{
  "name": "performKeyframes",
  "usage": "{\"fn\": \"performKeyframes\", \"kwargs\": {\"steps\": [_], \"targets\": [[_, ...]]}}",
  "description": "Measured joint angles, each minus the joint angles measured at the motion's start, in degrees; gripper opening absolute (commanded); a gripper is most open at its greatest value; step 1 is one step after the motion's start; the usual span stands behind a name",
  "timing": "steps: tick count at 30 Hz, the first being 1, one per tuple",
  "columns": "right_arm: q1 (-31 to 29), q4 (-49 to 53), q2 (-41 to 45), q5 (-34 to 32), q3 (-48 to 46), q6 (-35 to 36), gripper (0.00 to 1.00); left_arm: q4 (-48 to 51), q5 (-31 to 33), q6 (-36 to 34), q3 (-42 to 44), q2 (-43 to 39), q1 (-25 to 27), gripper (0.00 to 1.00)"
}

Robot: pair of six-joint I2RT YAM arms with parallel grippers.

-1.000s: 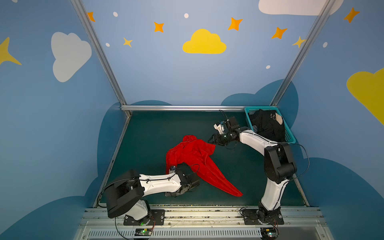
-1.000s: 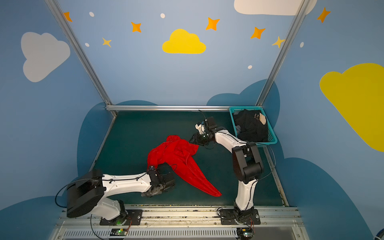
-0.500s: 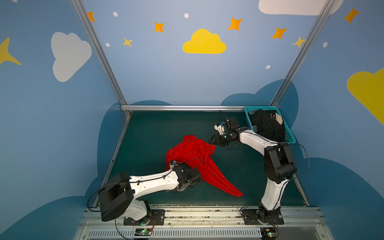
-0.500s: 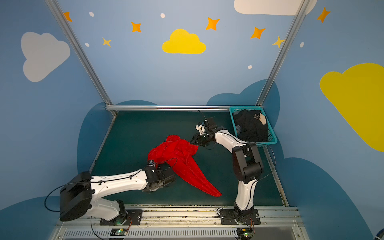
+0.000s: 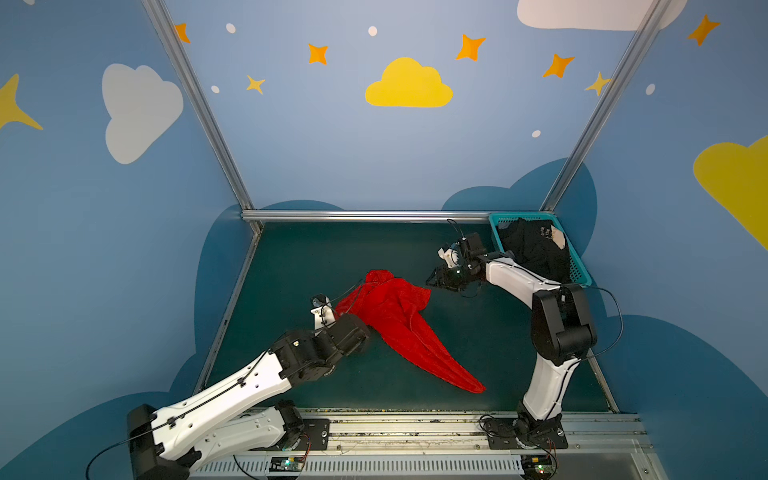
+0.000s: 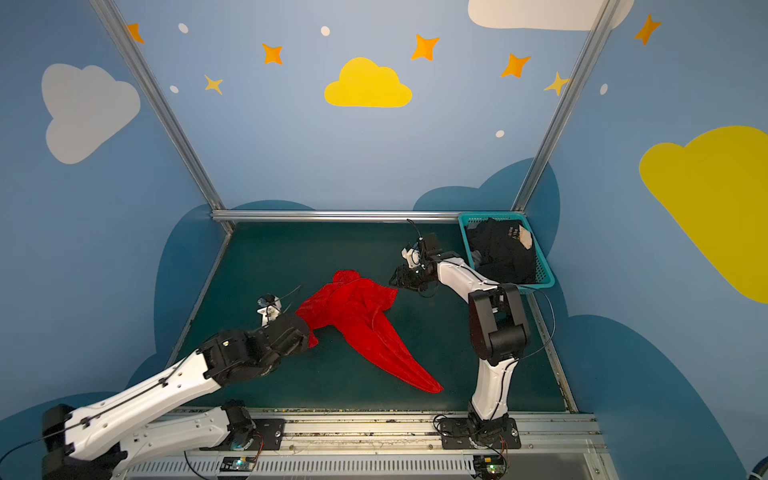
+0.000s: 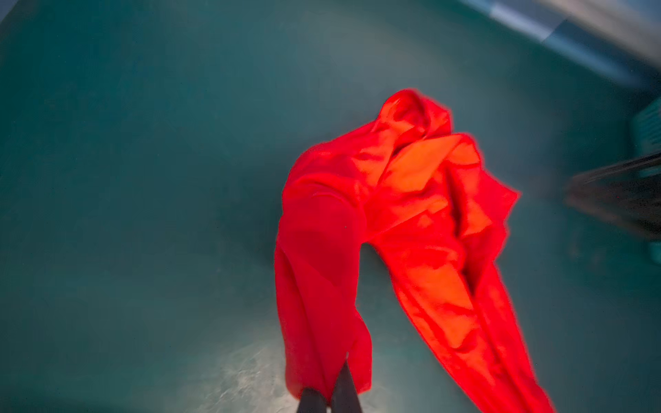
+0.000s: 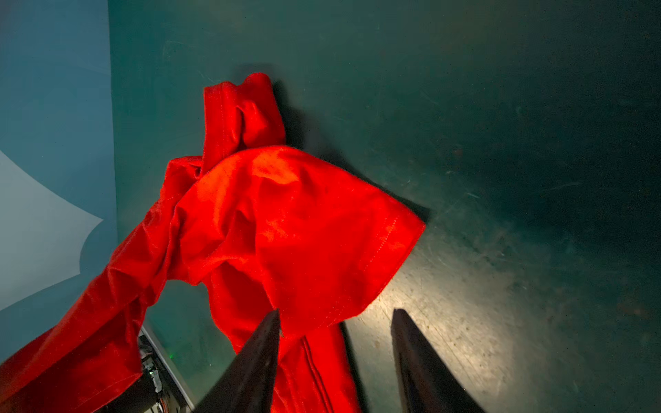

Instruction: Fold and stack the t-shirts

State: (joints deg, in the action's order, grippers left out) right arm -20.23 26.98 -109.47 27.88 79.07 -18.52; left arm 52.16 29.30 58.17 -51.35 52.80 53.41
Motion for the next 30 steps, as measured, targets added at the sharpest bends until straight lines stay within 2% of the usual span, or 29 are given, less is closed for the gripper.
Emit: {"fn": "performKeyframes", "kwargs": {"steps": [7,23,27,30], "targets": [[0.0,1.0,-3.6,-1.0,1.0,0.1,0.53,-4.1,0.0,-4.3,2.5,-6.6,-2.1,0.05],[-4.1,8.5,-13.3,-10.6,11.8,2.1,0.5,-6.8,0.0,-7.6,3.0,-8.2,-2.9,0.05],[-5.1,10.6,-15.0,-12.7,14.4,2.5,0.41,-6.8,0.0,-8.0,3.0,-9.1,-3.2,0.05],[-5.5,11.6,-15.6,-14.1,15.3,2.7,0.18,-6.8,0.0,-8.3,3.0,-10.2,-3.4,0.05]]}}
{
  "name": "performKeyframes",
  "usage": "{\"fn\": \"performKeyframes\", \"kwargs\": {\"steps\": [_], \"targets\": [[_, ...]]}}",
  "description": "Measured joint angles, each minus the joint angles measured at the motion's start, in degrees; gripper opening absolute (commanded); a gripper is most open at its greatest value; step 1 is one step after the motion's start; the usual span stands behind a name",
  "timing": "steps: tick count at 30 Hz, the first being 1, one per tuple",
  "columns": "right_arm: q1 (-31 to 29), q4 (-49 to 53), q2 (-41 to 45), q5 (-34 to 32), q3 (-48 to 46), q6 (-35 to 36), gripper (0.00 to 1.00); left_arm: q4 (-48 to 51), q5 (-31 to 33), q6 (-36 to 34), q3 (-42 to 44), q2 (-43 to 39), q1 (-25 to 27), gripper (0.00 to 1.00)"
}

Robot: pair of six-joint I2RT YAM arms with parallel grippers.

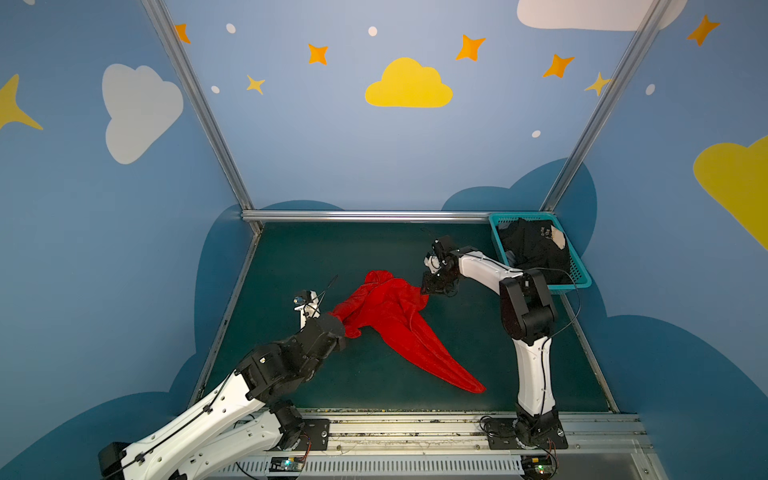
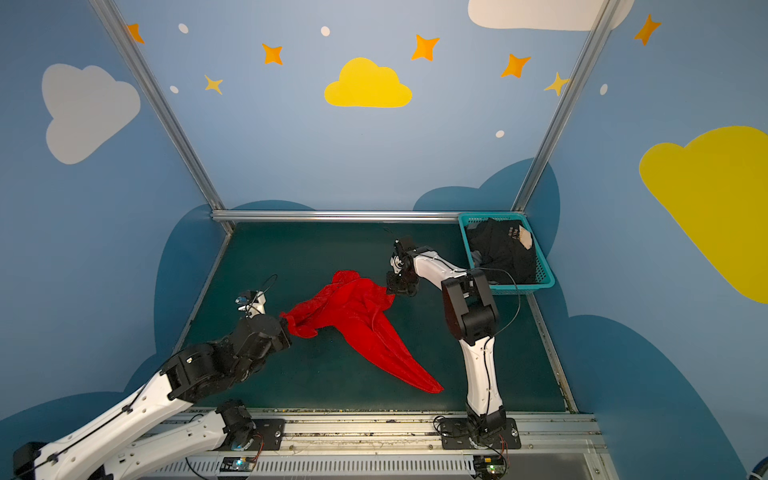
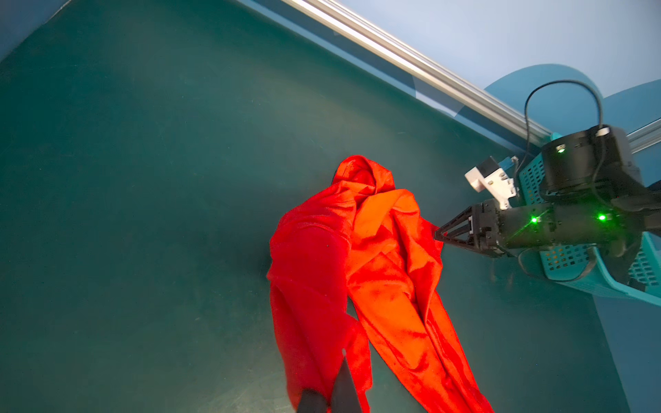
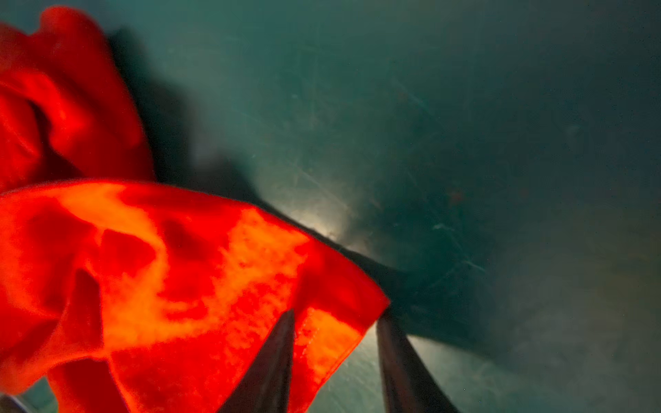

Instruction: Fold and stack the t-shirts

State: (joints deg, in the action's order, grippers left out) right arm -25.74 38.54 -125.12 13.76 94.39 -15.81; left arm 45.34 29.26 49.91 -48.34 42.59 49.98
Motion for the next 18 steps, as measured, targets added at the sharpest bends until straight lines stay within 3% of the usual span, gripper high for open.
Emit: {"fn": "performKeyframes", "kwargs": {"steps": [2,3,11,18], "targets": [[-0.1,0.3,-0.2,-0.7,0.1,0.0,0.02,-0.1,0.0,-0.2,0.0,-0.7,-0.1,0.05],[-0.2,0.6,-0.3,-0.9,0.1,0.2,0.0,-0.1,0.0,-0.5,0.0,-1.0,-0.2,0.05],[0.0,1.1,1.1,-2.3,0.2,1.3,0.0,-0.5,2.2,-6.6,-4.1,0.2,-2.4,0.05],[1.6,1.4,13.3,-2.9,3.4,4.2,0.0,-5.1,5.8,-19.4,-17.1,3.9,-8.2,0.05]]}}
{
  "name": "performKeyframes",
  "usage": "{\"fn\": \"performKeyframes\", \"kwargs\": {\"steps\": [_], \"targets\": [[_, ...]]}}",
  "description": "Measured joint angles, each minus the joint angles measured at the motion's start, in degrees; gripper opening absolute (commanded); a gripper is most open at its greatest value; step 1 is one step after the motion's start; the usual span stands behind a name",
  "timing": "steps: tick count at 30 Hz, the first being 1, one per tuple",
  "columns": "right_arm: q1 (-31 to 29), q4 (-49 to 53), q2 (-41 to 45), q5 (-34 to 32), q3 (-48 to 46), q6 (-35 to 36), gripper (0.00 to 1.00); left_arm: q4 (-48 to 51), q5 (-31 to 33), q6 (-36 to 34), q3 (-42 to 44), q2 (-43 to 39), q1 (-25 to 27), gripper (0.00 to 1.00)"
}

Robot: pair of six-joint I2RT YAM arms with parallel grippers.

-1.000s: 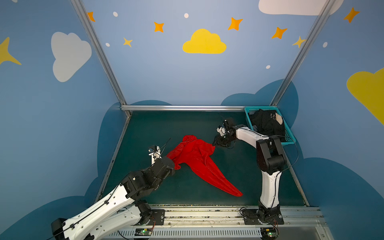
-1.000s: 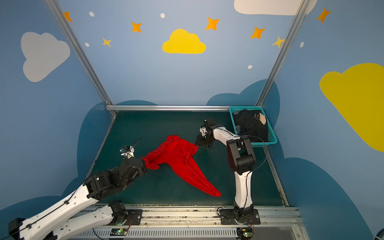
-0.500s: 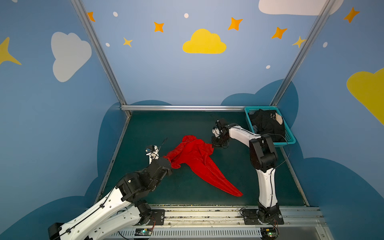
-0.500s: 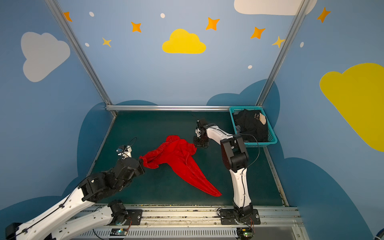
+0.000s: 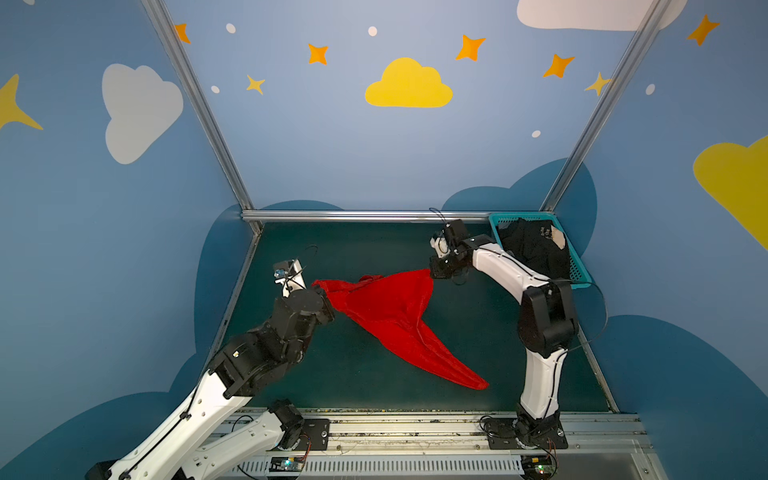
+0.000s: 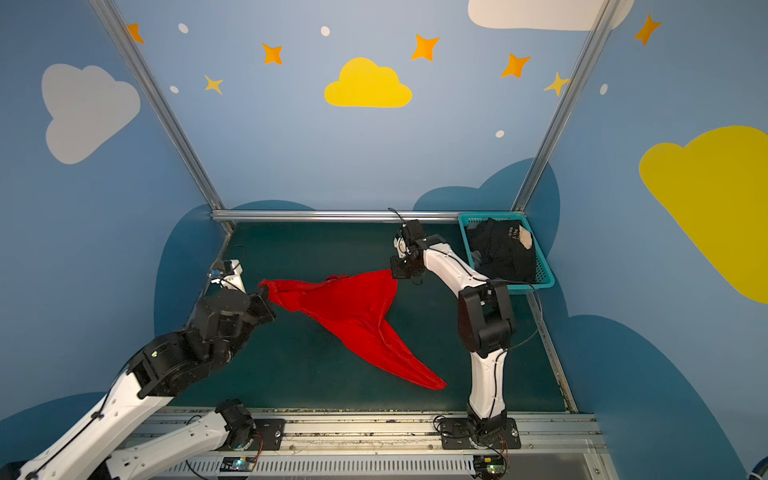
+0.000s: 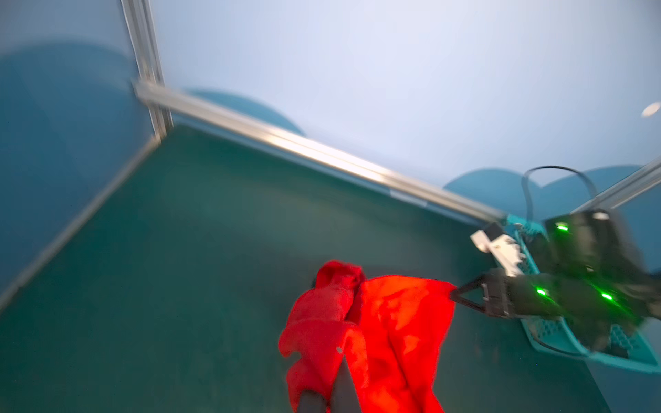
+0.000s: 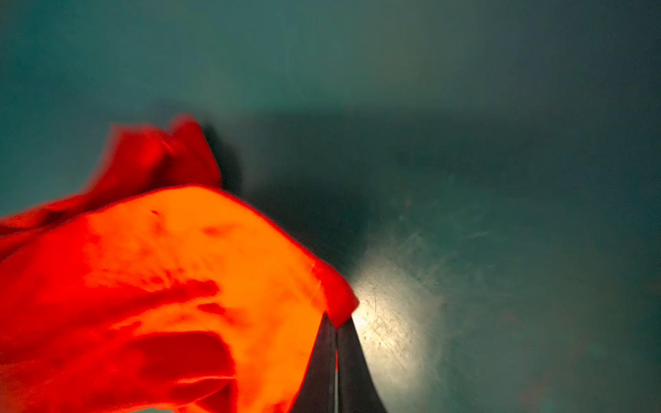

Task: Fold and stack the t-shirts
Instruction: 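Lift the red t-shirt high with both grippers, holding it spread between them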

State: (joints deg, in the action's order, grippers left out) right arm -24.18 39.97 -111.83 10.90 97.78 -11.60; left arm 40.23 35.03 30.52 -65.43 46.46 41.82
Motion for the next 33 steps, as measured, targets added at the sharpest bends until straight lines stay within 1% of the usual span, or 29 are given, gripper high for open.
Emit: {"fn": "performKeyframes", "kwargs": {"steps": [5,8,14,18,22,25,29,33], "targets": [[1.3,-1.7,9.3,-2.3,5.0,2.7,0.0,-3.9,1.7,-9.8,-10.4,5.0,-3.6,0.05],[2.1,-3.2,14.6,-3.8,5.4,4.7,0.0,-6.2,3.0,-15.5,-15.6,7.3,-5.4,0.05],[4.0,-4.3,22.5,-5.8,5.2,7.6,0.0,-9.2,4.3,-23.1,-23.7,8.1,-7.6,0.05],[4.5,-5.7,29.9,-6.5,1.6,8.2,0.0,-10.1,2.6,-25.4,-27.1,6.5,-7.7,0.05],[4.5,-7.6,38.8,-6.4,-3.1,8.0,0.0,-10.1,-1.8,-25.9,-29.3,3.8,-7.7,0.05],[4.5,-8.7,43.1,-5.5,-4.8,7.6,0.0,-10.3,-5.0,-25.8,-30.0,2.1,-7.7,0.05],[4.5,-9.6,45.0,-5.3,-5.5,7.4,0.0,-10.4,-7.4,-26.0,-30.0,2.2,-7.7,0.05],[4.5,-9.8,42.7,-5.6,-5.5,7.5,0.0,-10.5,-7.5,-27.6,-30.0,5.9,-7.7,0.05]]}}
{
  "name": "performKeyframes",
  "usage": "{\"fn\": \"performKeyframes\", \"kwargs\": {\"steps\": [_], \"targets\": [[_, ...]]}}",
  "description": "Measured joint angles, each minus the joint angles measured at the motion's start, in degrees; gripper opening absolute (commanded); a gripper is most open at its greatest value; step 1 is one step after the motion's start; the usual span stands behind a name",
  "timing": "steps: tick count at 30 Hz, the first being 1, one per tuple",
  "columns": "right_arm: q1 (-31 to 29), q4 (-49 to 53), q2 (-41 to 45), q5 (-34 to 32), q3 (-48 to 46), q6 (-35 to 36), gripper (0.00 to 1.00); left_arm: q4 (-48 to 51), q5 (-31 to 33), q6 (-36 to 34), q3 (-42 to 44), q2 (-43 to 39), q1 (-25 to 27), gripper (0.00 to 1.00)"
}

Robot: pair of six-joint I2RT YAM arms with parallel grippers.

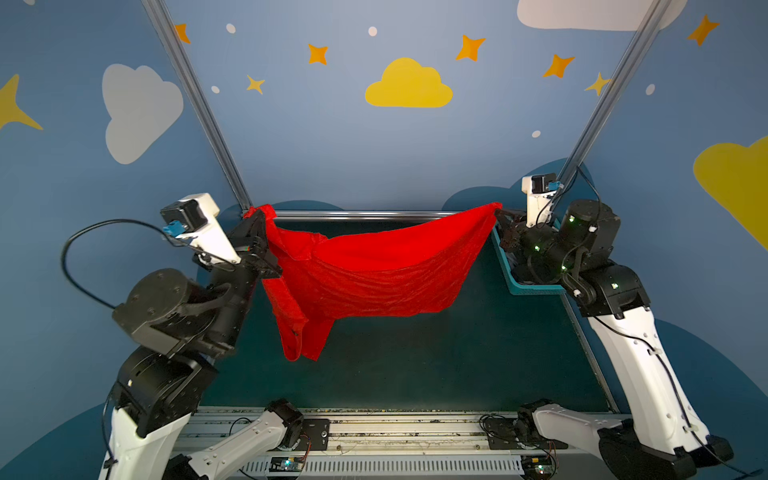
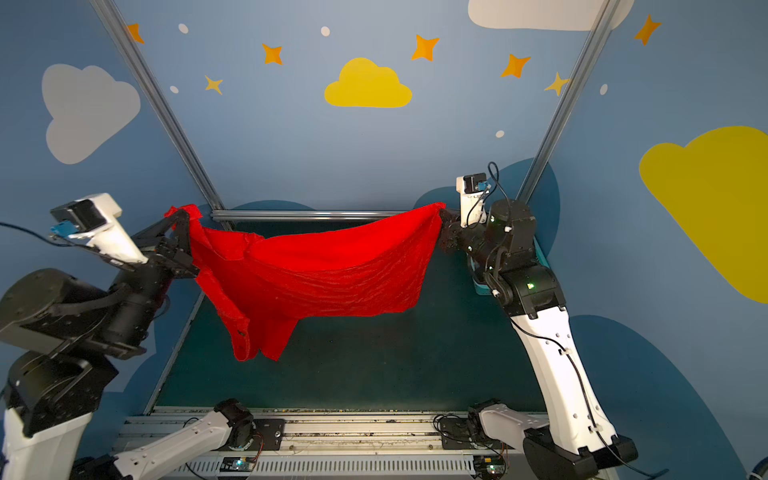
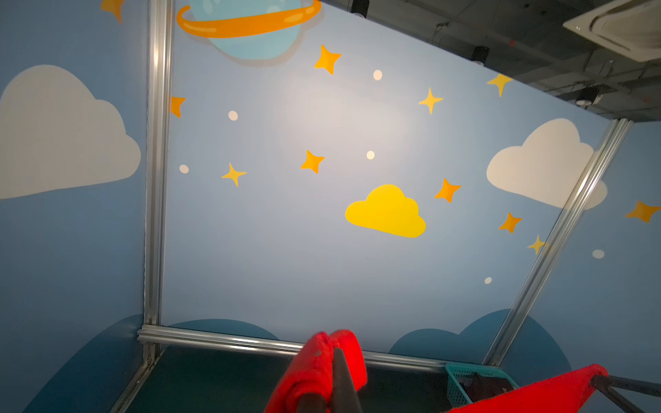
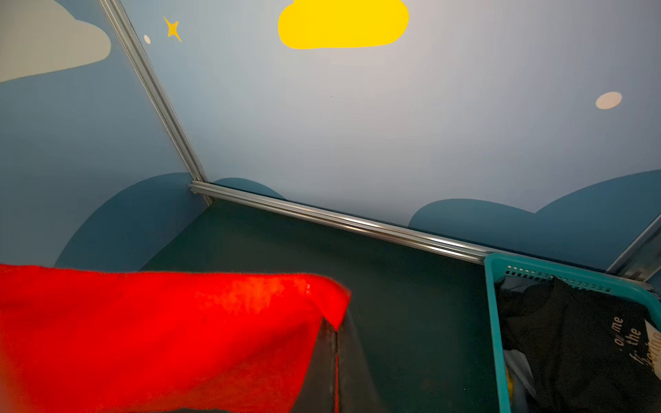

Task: Fold and stack the t-shirts
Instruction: 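Lift the red t-shirt high with both grippers, holding it spread between them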

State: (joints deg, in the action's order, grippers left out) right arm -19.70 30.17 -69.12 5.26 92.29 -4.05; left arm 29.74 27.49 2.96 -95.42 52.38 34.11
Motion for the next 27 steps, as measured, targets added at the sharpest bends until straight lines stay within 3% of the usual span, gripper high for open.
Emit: {"fn": "performKeyframes", "kwargs": {"steps": [5,10,15,20,23,27], "targets": [[0.4,0.4,-9.4,-0.4,3.8,0.9,0.0,-0.9,0.1,-3.3,-1.7,10.7,-1.9,0.05],[2.4,1.0,-21.8,0.3,15.0,1.4,0.0,0.0,-5.1,-2.9,-11.2,27.0,-11.0,0.05],[6.4,1.6,-31.8,3.6,29.2,0.2,0.0,3.3,-12.9,0.0,-32.2,44.3,-20.6,0.05],[10.3,0.9,-37.0,9.8,40.1,-2.0,0.0,8.2,-20.9,2.1,-61.2,58.9,-24.9,0.05],[11.1,0.4,-37.2,12.5,43.0,-2.1,0.0,8.3,-25.1,3.0,-63.3,58.2,-25.0,0.05],[11.0,-1.7,-33.7,15.6,39.6,-1.7,0.0,8.4,-31.6,4.0,-53.2,50.3,-24.9,0.05]]}}
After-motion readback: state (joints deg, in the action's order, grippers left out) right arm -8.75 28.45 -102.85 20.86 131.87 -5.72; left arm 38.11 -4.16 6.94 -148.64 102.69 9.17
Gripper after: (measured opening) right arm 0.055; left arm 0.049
